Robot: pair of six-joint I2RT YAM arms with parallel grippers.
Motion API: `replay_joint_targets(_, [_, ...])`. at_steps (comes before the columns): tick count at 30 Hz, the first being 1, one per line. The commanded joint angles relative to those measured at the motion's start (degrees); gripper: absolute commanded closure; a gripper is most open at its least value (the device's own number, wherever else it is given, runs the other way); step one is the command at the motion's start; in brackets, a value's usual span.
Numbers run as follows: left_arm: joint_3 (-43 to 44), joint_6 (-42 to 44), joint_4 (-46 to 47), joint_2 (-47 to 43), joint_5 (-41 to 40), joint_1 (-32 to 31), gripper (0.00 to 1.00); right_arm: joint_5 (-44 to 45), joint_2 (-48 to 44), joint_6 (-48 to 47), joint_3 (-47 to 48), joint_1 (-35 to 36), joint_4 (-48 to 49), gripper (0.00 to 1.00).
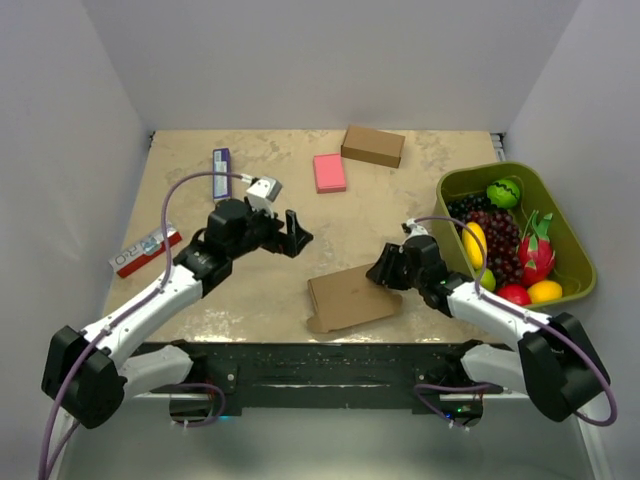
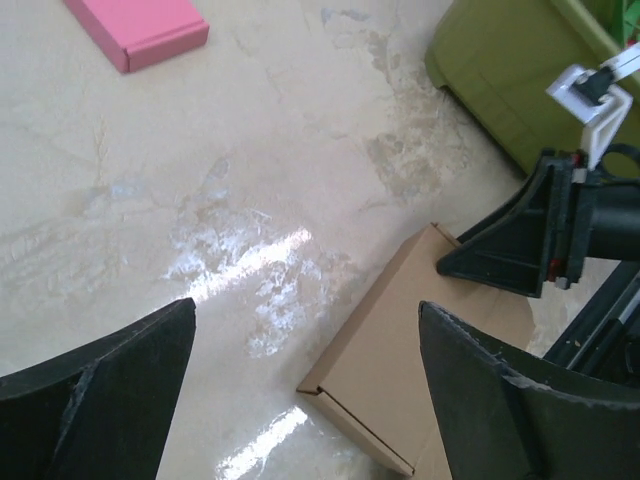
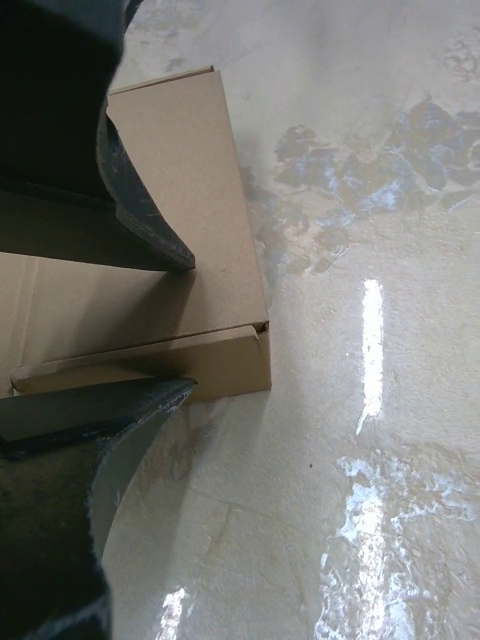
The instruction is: Fold the paper box
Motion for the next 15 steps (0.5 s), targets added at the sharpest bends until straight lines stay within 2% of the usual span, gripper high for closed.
replay_joint_targets(1, [10.86, 6.65, -11.66, 0.91, 7.35, 3.30, 0.03, 0.87, 3.69, 1.51, -0.32, -0.04, 3.00, 0.96])
replay_joint_targets(2, [11.67, 6.92, -11.49, 1.35, 9.88, 4.96, 0.02, 0.52, 4.48, 1.51, -0.23, -0.12, 3.87, 1.00])
replay_joint_targets(5, [13.52, 5.61, -8.60, 3.02, 13.50, 8.74, 0.02, -1.49, 6.60, 2.74, -0.31, -0.12, 6.68, 1.00])
replay_joint_targets(10, [16.33, 5.69, -5.62, 4.70, 13.60, 11.57, 0.03, -5.72, 8.09, 5.02, 1.70, -0.04, 8.71, 1.00])
replay_joint_targets(15, [9.15, 6.14, 3.08, 4.17, 14.04, 12.10, 0.03, -9.49, 9.23, 5.29, 6.09, -0.39, 8.37, 1.00])
